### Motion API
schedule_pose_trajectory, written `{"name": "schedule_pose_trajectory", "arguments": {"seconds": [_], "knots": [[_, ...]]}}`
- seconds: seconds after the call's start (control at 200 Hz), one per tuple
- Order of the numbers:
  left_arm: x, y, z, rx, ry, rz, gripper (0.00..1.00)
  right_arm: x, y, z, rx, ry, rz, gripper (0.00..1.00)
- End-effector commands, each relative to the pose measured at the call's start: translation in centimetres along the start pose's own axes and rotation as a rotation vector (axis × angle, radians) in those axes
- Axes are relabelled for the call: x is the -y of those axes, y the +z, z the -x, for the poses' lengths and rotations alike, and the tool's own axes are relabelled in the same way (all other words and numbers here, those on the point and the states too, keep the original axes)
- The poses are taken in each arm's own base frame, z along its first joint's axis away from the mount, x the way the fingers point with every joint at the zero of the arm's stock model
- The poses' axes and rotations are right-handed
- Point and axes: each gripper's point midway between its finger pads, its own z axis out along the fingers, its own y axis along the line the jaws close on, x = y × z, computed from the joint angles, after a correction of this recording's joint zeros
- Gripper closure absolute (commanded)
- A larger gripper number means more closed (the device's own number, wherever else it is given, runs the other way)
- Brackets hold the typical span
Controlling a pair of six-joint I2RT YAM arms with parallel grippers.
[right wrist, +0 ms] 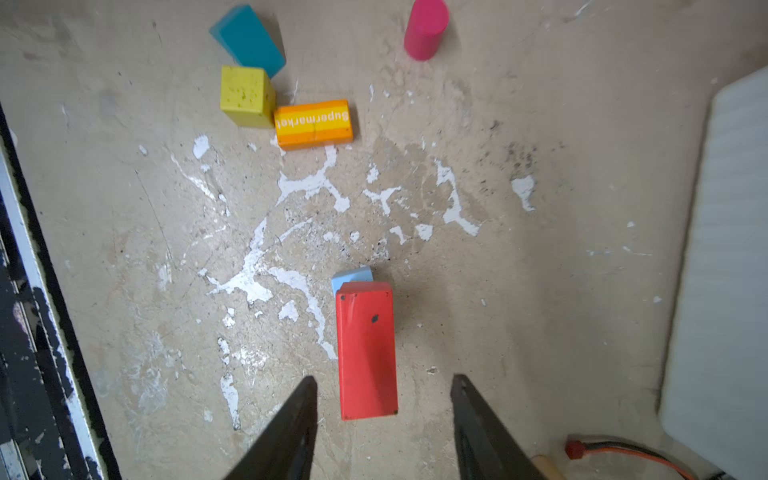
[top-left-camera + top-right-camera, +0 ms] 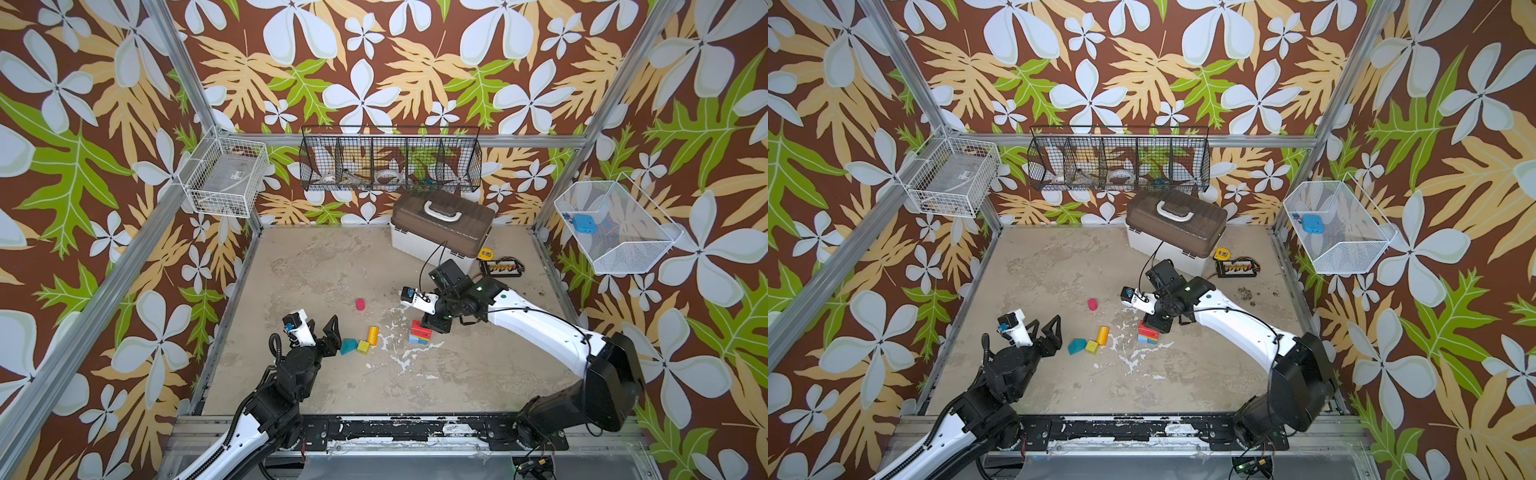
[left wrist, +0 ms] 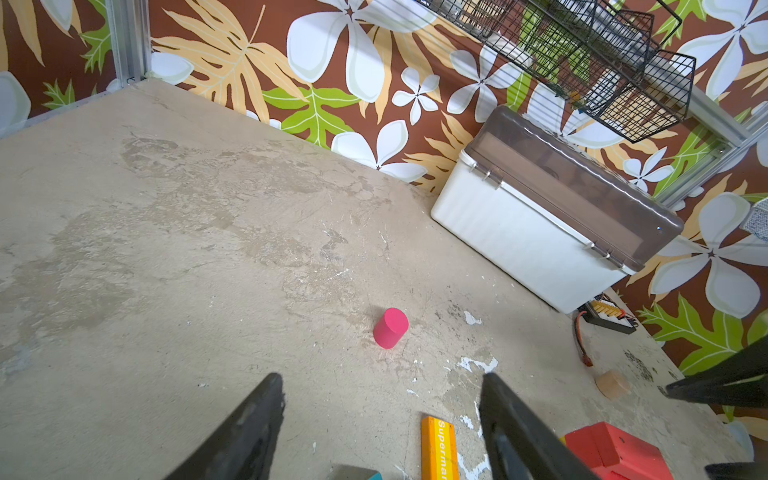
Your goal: Build the wood block tower
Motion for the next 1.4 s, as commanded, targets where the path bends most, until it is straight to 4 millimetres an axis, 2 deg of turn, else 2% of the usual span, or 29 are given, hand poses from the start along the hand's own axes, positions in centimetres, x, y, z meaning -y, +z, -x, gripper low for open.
{"name": "schedule_pose_trajectory", "arguments": {"seconds": [0.0,0.075,0.125,0.215,0.31,0.42,0.565,0.651,0.721,0.876,1.076,1.391], "knots": [[0.2,0.0,0.2,0.007,-0.001,-0.011,0.24,0.8,-2.5,2.3,0.166,0.065,-0.079,0.49],[0.7,0.0,0.1,-0.001,0.003,-0.037,0.23,0.5,-5.3,3.8,0.339,0.121,-0.119,0.56],[1.4,0.0,-0.1,-0.016,0.012,-0.075,0.23,0.5,-7.2,4.3,0.465,0.220,-0.156,0.50],[3.8,-0.1,-1.4,-0.083,0.013,-0.209,0.24,0.4,-9.0,2.8,0.607,0.411,-0.200,0.46],[7.0,-0.6,-4.5,-0.185,-0.022,-0.425,0.25,0.9,-8.5,-0.7,0.623,0.599,-0.277,0.47],[7.7,-0.7,-7.5,-0.253,-0.015,-0.516,0.26,0.3,-6.4,-4.1,0.639,0.745,-0.292,0.48],[9.8,-1.2,-9.7,-0.305,0.065,-0.603,0.28,-1.0,-3.4,-7.6,0.626,0.824,-0.283,0.54],[11.1,-1.5,-10.4,-0.312,0.113,-0.643,0.28,-1.3,-2.7,-8.8,0.653,0.857,-0.288,0.57],[11.4,-1.1,-11.0,-0.325,0.144,-0.633,0.28,-1.4,-2.3,-9.8,0.667,0.868,-0.307,0.57],[11.6,0.5,-11.6,-0.343,0.213,-0.586,0.29,-1.3,-2.8,-9.4,0.708,0.860,-0.308,0.61],[12.5,1.8,-11.9,-0.349,0.251,-0.571,0.30,-2.7,-0.6,-9.8,0.751,0.895,-0.210,0.67],[13.1,3.7,-13.3,-0.383,0.300,-0.538,0.32,-2.8,0.4,-9.1,0.766,0.825,-0.258,0.74]]}}
